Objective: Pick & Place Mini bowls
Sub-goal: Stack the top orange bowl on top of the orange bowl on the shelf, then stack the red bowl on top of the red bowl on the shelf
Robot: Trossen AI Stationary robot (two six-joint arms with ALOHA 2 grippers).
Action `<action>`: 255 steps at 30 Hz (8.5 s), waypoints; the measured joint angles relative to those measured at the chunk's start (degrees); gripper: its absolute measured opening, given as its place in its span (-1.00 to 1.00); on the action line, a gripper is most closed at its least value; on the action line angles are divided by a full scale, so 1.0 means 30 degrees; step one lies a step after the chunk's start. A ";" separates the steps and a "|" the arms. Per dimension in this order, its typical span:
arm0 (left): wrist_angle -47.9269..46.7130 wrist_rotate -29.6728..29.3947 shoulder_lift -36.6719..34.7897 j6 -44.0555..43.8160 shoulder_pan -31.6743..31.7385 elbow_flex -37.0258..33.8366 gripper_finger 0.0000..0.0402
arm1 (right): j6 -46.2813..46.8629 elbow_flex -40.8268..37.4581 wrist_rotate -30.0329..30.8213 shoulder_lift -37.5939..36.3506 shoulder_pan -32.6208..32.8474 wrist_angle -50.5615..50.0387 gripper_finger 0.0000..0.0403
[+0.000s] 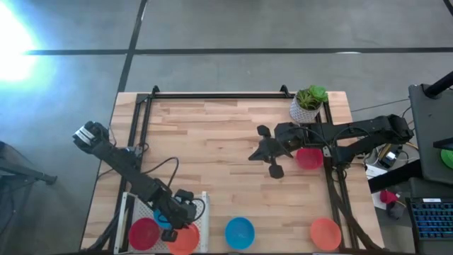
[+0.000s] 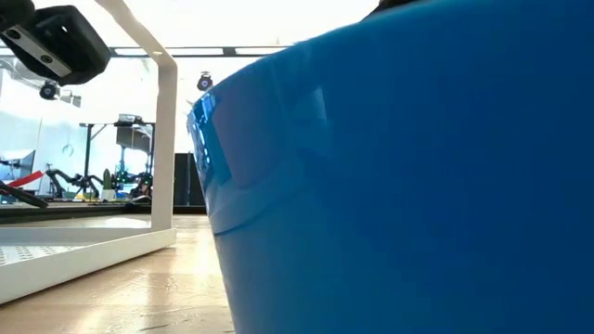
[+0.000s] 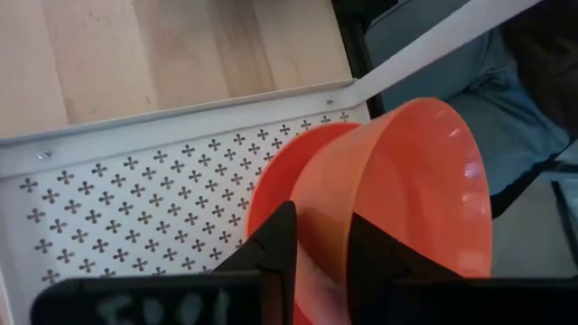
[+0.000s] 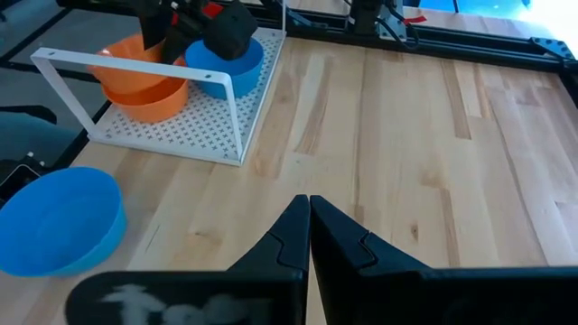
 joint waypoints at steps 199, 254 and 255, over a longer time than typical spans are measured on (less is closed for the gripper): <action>-0.3709 -2.1139 -0.8944 0.3778 0.2050 -0.3310 -1.00 | 0.8462 0.0000 0.5380 -0.0845 0.0000 -0.6553 -0.96; -0.2700 -2.1930 -0.9005 0.6454 0.2090 -0.2776 -1.00 | 2.9072 -0.3603 0.5018 -0.0823 -0.0204 -1.5699 -0.36; -0.2697 -2.1930 -0.9005 0.6558 0.2090 -0.2776 -1.00 | 2.9220 -0.3706 0.5001 -0.0823 -0.0197 -1.5690 -0.36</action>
